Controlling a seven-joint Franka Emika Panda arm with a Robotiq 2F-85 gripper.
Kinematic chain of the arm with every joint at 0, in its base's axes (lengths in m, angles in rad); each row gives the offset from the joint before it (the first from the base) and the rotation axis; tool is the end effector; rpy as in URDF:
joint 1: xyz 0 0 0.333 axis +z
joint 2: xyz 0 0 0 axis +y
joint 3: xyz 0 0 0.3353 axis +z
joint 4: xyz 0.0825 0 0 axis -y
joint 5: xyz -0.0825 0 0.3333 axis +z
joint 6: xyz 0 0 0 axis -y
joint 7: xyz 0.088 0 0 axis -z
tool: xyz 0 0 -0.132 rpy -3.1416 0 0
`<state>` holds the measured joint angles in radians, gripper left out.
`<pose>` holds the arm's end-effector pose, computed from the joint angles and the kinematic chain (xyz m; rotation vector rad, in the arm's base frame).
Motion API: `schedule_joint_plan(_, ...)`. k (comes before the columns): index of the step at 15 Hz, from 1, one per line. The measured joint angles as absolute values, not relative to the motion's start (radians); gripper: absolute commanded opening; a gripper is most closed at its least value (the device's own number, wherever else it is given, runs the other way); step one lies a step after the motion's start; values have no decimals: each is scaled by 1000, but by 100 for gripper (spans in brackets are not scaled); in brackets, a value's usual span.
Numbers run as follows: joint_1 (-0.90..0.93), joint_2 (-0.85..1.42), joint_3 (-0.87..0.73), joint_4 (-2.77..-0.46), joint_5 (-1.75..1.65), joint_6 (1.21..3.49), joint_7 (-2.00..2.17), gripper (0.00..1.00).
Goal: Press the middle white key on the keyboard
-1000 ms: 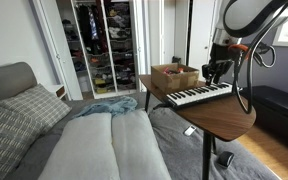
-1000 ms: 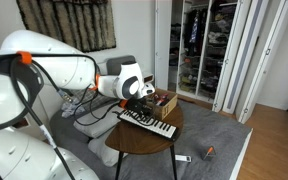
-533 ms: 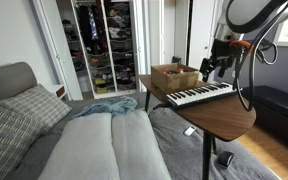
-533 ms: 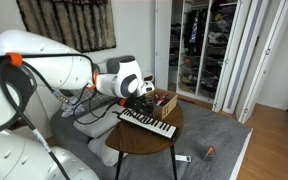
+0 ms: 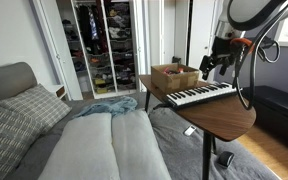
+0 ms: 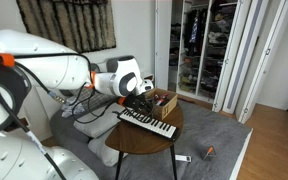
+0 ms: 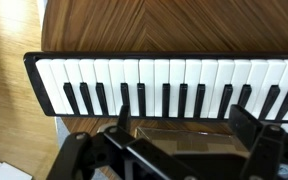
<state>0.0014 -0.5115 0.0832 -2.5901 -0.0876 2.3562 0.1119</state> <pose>0.3590 0.0296 0.4725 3.0264 0.0320 0.4328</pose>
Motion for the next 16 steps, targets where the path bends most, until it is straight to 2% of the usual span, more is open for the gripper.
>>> schedule_joint_plan(16,-18,-668,121,-2591,-88,2168,268,100)
